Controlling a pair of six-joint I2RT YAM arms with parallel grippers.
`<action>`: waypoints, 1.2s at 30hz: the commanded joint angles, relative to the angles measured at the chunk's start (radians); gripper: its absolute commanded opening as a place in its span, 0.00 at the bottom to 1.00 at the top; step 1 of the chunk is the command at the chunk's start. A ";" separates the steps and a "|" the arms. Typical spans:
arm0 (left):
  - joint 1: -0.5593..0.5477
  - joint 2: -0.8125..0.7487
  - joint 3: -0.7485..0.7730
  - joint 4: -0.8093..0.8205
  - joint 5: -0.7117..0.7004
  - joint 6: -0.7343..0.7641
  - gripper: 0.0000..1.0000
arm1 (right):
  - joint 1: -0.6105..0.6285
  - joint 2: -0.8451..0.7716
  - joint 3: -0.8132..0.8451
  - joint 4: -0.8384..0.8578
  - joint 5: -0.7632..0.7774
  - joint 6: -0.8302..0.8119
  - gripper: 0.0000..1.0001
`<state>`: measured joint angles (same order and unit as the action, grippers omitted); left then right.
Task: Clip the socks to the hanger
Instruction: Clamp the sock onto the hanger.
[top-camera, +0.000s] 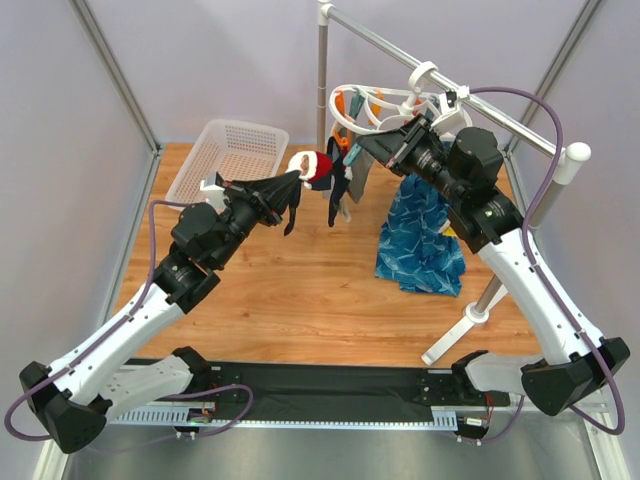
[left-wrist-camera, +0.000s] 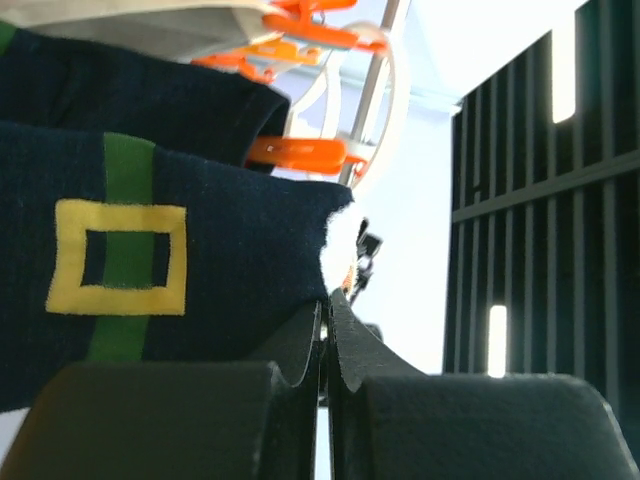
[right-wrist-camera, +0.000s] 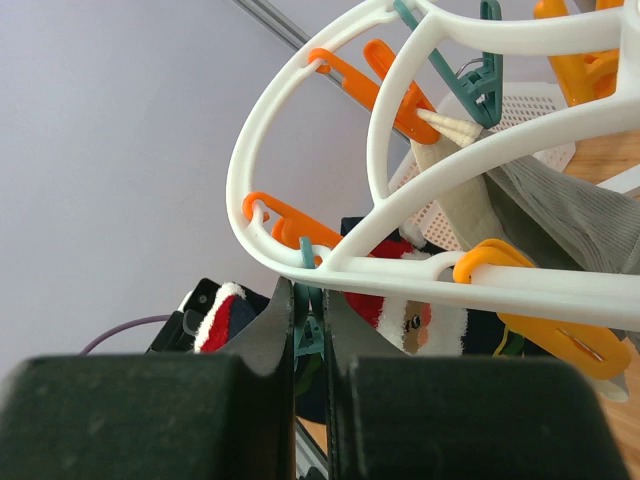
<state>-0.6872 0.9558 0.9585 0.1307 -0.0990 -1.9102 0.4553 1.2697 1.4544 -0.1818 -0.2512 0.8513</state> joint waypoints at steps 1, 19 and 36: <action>-0.017 -0.003 0.028 0.067 -0.110 -0.033 0.00 | 0.003 -0.020 -0.022 0.034 0.006 0.066 0.00; -0.069 0.087 0.058 0.202 -0.108 -0.026 0.00 | 0.006 -0.029 -0.037 0.051 0.010 0.080 0.00; -0.083 0.110 0.049 0.253 -0.131 -0.021 0.00 | 0.005 -0.049 -0.048 0.073 0.018 0.097 0.00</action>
<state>-0.7643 1.0939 0.9974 0.3290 -0.2070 -1.9396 0.4561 1.2549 1.4128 -0.1452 -0.2390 0.9283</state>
